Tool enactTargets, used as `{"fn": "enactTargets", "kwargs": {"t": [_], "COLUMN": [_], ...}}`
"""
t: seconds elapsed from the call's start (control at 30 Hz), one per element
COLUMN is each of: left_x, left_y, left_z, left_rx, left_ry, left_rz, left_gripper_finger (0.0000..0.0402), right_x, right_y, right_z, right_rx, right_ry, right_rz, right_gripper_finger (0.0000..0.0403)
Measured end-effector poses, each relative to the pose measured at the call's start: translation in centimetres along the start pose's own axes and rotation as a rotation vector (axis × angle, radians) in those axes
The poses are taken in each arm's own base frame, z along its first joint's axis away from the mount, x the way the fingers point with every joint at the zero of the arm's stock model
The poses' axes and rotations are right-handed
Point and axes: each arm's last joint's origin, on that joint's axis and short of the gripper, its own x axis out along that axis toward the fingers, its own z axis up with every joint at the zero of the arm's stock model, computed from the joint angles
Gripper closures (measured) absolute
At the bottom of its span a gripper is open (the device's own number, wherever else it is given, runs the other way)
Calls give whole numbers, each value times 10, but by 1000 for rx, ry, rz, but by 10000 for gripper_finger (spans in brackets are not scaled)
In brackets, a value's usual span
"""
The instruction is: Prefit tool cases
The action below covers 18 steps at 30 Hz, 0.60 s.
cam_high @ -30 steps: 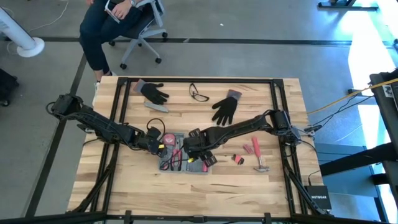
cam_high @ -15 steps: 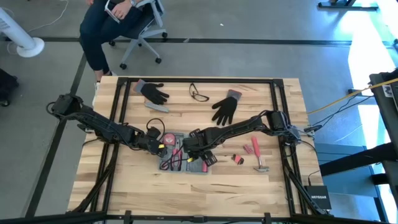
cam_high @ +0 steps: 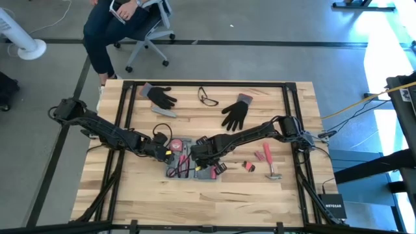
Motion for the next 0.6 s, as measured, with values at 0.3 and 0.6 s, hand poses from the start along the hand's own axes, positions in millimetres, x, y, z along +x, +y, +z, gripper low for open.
{"fn": "enactTargets", "kwargs": {"t": [0.3,0.6], "left_x": [0,0], "left_y": [0,0], "left_z": [0,0], "left_rx": [0,11], "left_ry": [1,0], "left_rz": [1,1], "left_gripper_finger": [295,295], "right_x": [-2,-20], "right_y": [-2,-7], "right_z": [2,8], "right_rx": [4,17], "right_ry": [0,17], "right_rz": [-43,-51], "right_gripper_finger": [402,403]}}
